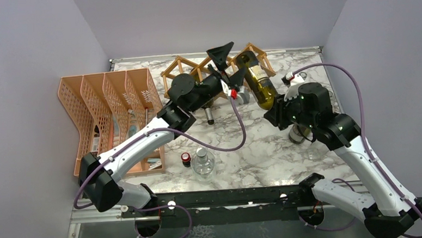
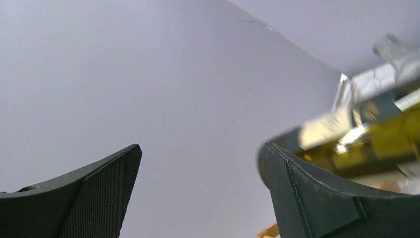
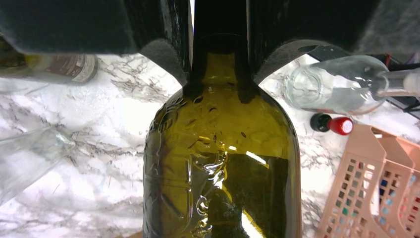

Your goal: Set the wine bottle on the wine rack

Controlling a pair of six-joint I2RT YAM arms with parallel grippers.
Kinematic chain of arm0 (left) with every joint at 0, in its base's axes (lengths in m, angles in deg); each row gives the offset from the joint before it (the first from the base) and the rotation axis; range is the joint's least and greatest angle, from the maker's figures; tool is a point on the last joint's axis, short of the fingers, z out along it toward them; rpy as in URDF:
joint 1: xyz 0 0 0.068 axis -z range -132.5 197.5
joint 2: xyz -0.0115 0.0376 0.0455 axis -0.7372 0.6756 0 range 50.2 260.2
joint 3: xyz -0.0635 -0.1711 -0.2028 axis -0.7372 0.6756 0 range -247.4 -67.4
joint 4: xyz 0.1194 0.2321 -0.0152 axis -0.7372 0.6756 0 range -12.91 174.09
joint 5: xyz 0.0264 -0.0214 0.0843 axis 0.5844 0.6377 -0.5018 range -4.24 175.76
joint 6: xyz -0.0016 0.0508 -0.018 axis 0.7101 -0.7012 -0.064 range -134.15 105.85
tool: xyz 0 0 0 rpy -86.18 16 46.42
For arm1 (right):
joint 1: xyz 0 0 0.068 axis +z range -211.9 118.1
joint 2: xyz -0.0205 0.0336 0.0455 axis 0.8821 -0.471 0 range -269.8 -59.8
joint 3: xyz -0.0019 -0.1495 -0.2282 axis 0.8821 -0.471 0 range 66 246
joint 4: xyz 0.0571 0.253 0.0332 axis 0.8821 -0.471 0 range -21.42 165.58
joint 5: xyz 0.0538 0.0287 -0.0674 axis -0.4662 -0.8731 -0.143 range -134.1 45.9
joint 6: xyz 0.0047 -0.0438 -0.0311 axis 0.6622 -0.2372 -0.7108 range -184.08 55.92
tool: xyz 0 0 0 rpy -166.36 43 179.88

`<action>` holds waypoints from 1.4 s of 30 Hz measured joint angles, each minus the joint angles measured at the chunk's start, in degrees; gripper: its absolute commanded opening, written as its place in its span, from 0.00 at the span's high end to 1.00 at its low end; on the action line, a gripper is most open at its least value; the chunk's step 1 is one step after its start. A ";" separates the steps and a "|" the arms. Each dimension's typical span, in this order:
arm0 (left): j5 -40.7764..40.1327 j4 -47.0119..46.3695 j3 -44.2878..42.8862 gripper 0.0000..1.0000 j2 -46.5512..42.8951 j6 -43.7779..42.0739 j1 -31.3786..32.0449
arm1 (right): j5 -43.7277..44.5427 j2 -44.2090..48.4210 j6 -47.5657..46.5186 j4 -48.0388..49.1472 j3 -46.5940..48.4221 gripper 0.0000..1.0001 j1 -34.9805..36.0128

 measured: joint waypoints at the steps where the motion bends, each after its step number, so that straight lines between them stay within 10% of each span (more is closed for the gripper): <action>1: -1.11 -0.76 -0.87 0.01 -0.28 3.45 0.00 | -0.13 0.11 0.00 0.00 -0.70 0.99 0.00; 9: -28.59 -4.24 -3.80 0.01 -2.14 35.43 0.31 | -3.93 -0.07 -0.07 -0.11 -7.52 0.99 0.00; 16: -46.31 10.29 -1.49 0.01 -6.93 57.00 0.00 | -5.55 -1.92 -0.15 -0.15 -11.67 0.99 0.00; 28: -44.89 33.53 -1.68 0.01 -10.38 70.97 0.00 | -5.53 -6.86 1.20 2.56 -15.67 0.99 0.00; 42: -41.07 34.91 -0.55 0.01 -11.43 71.34 0.00 | -1.77 -8.79 5.07 8.70 -20.00 0.99 0.00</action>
